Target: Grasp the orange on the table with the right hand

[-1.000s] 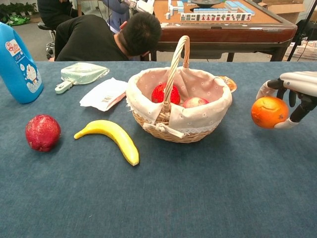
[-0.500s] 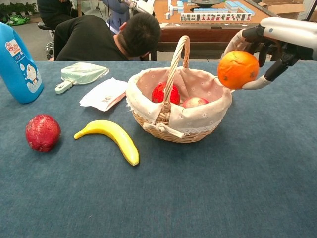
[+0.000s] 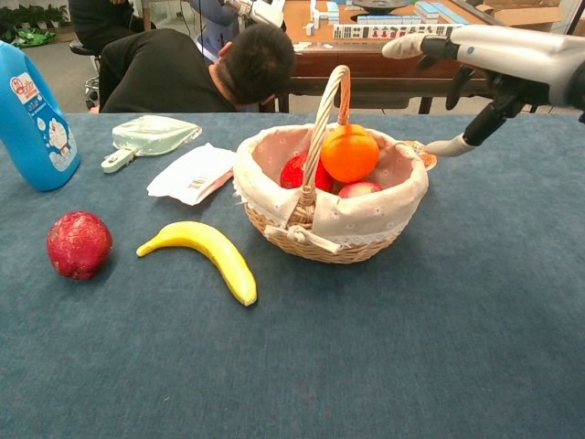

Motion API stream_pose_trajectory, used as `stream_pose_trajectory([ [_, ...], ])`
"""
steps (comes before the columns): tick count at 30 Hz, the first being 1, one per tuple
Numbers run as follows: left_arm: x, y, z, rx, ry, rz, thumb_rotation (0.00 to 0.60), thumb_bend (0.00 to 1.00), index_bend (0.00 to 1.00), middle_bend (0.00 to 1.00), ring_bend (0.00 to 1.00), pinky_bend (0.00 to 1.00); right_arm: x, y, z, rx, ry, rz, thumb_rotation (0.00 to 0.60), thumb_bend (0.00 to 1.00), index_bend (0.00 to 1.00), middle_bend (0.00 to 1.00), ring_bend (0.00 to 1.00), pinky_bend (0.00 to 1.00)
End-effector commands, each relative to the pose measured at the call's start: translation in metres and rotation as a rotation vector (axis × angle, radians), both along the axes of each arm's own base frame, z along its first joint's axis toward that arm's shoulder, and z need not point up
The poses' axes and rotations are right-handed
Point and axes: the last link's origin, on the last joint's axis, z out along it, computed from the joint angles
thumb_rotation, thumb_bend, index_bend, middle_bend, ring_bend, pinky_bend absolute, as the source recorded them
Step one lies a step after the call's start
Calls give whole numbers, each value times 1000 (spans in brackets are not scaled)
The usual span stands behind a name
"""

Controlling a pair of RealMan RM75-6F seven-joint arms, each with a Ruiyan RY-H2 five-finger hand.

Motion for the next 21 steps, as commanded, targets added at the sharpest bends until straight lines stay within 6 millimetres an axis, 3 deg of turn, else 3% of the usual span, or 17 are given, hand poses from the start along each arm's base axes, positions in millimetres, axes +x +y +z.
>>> stream_pose_trajectory([
  [1,-1,1,1,0,0,2,600,171,42,0,0,83,-29,13,18,-62,36,-38,600,204,0,28,76,354],
  [11,3,11,-5,-18,-1,-19,600,171,42,0,0,83,-119,69,82,-227,118,-213,600,204,0,85,83,355],
  [17,6,15,-9,-28,0,-28,600,171,42,0,0,82,-154,104,104,-261,133,-283,600,204,0,110,99,355],
  [21,8,17,-12,-34,1,-32,600,171,42,0,0,83,-165,121,111,-288,128,-320,600,204,0,128,115,355],
])
